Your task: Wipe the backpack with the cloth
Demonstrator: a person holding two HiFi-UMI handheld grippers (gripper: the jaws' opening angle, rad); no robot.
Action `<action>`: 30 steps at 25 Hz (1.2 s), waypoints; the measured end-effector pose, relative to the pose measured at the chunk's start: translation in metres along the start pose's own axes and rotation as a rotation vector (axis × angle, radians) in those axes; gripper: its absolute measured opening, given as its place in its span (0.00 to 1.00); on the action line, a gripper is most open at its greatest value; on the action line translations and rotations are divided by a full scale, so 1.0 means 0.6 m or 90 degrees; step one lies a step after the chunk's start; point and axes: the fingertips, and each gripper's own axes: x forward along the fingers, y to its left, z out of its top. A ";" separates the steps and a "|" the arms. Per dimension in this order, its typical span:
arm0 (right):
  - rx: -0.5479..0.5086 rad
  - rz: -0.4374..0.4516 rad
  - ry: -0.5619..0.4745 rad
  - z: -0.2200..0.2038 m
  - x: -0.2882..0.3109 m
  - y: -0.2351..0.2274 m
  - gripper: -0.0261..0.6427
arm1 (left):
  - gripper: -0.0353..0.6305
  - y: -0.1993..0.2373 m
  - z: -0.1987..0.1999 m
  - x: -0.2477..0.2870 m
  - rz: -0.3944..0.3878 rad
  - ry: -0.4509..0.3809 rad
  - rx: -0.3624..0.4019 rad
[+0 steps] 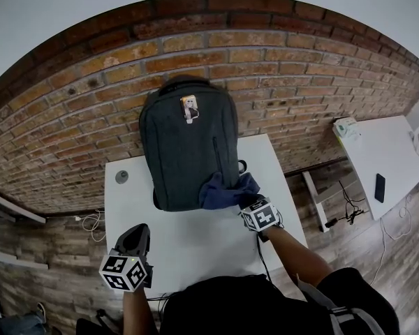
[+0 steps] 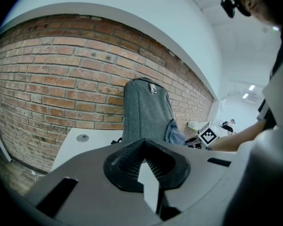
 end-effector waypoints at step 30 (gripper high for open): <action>-0.101 0.114 0.022 0.063 0.072 0.197 0.07 | 0.05 0.063 -0.021 -0.033 0.014 -0.007 -0.028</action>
